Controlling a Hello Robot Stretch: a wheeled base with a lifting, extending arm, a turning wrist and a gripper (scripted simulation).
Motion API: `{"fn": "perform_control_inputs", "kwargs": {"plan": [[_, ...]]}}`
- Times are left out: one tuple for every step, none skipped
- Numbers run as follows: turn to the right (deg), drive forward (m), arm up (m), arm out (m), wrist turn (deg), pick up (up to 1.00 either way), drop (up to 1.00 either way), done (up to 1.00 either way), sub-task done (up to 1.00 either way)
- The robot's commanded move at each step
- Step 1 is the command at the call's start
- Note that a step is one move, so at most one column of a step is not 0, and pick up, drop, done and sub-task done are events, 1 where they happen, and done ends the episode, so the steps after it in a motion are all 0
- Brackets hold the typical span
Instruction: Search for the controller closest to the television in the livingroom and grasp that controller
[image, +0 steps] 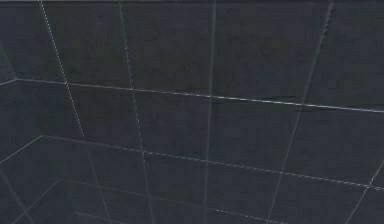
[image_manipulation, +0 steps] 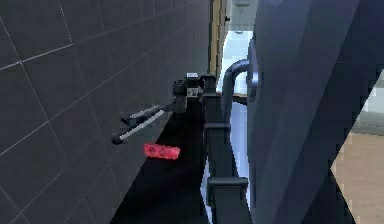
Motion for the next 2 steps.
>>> {"fn": "perform_control_inputs", "kwargs": {"plan": [[0.0,0.00,0.00,0.00,45.0,0.00,0.00,0.00,0.00],[0.0,0.00,0.00,0.00,30.0,0.00,0.00,0.00,0.00]]}}
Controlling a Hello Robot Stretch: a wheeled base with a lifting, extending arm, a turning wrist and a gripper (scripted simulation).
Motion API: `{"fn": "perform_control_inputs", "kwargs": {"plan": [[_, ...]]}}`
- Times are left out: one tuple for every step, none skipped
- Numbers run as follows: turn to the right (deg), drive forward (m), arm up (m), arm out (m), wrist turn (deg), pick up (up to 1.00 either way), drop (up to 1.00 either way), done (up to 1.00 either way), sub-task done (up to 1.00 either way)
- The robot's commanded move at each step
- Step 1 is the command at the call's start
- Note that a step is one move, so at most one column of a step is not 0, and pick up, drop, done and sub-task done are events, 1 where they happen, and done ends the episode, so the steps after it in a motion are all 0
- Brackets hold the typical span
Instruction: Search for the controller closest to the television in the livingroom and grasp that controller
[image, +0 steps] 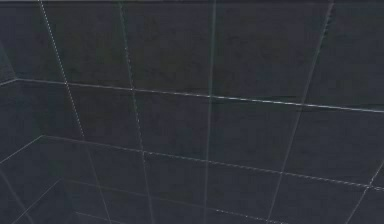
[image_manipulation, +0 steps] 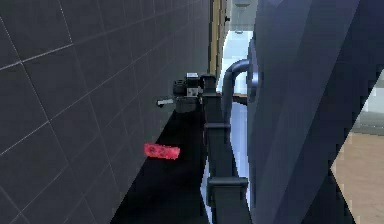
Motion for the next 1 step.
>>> {"fn": "perform_control_inputs", "kwargs": {"plan": [[0.0,0.00,-0.30,0.00,0.0,0.00,0.00,0.00,0.00]]}}
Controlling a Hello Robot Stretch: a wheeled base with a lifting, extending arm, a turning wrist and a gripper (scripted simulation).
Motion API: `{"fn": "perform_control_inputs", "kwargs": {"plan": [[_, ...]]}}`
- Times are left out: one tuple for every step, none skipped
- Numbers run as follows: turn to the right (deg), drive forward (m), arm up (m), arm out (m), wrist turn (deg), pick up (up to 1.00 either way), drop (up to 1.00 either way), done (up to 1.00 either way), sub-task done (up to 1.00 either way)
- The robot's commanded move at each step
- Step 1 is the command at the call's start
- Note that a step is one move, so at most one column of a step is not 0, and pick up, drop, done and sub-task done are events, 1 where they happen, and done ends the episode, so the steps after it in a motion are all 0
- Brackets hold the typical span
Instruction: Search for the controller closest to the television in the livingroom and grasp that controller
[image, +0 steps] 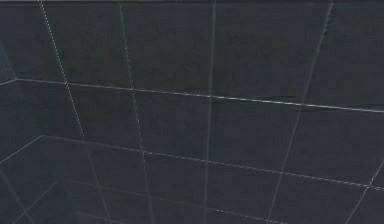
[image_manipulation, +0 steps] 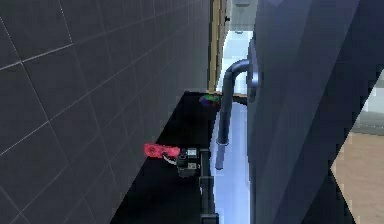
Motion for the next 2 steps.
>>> {"fn": "perform_control_inputs", "kwargs": {"plan": [[0.0,0.00,0.00,0.00,0.0,1.00,0.00,0.00,0.00],[0.0,0.00,0.10,0.00,0.0,0.00,0.00,0.00,0.00]]}}
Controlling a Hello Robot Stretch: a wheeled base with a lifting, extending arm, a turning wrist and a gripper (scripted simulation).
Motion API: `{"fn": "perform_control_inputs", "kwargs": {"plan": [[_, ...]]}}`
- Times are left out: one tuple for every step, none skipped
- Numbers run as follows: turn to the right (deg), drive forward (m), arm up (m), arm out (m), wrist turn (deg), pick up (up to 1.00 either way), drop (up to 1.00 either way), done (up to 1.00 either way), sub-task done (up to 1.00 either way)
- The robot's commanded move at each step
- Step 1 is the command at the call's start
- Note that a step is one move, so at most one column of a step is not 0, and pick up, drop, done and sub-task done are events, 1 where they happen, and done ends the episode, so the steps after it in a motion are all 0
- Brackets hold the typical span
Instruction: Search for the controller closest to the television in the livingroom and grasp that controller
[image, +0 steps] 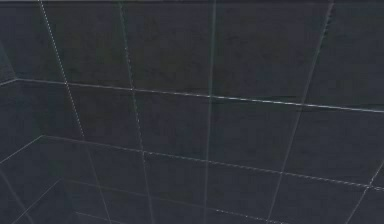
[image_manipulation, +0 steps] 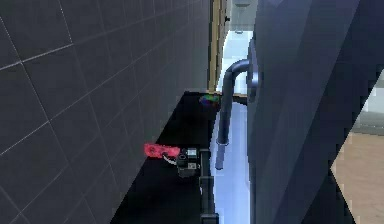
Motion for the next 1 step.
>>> {"fn": "perform_control_inputs", "kwargs": {"plan": [[0.0,0.00,0.00,0.00,0.0,0.00,0.00,1.00,0.00]]}}
